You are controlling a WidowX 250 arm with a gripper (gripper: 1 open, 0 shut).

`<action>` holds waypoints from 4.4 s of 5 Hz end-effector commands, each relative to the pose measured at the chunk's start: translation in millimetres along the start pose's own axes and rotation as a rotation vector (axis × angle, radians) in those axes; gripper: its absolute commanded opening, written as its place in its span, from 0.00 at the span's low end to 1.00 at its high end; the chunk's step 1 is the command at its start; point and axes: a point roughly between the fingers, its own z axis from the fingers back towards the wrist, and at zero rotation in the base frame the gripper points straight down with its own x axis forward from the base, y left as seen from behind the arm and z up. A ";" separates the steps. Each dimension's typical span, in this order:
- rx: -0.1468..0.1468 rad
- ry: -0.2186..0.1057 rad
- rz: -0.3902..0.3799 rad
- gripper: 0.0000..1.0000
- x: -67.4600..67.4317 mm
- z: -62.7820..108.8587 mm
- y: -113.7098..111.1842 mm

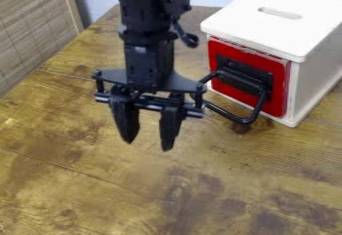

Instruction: Close the drawer

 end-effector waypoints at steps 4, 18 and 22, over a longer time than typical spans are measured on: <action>-0.046 -0.092 -0.040 1.00 3.6 33.9 7.3; -0.048 -0.186 -0.021 1.00 92.9 12.6 -45.6; -0.059 -0.212 -0.024 1.00 120.1 1.6 -66.1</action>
